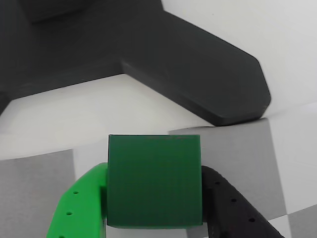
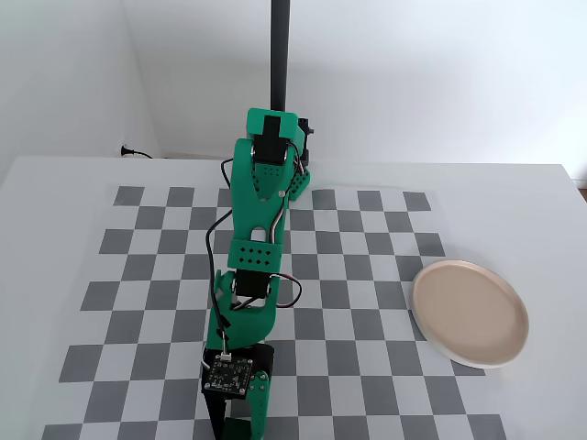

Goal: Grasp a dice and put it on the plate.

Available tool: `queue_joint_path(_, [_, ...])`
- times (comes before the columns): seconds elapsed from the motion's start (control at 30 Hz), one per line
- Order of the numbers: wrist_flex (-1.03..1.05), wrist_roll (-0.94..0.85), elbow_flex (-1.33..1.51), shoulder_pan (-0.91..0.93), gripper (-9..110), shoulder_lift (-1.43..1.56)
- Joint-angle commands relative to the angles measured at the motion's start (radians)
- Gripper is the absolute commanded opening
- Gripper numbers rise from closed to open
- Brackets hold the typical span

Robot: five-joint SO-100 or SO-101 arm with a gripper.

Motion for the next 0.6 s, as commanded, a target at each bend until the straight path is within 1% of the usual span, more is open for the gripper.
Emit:
queue_joint_path(0.0, [-0.008, -0.003, -0.072, 0.009, -4, 0.071])
queue_joint_path(0.57, [0.075, 0.005, -0.069, -0.017, -4, 0.183])
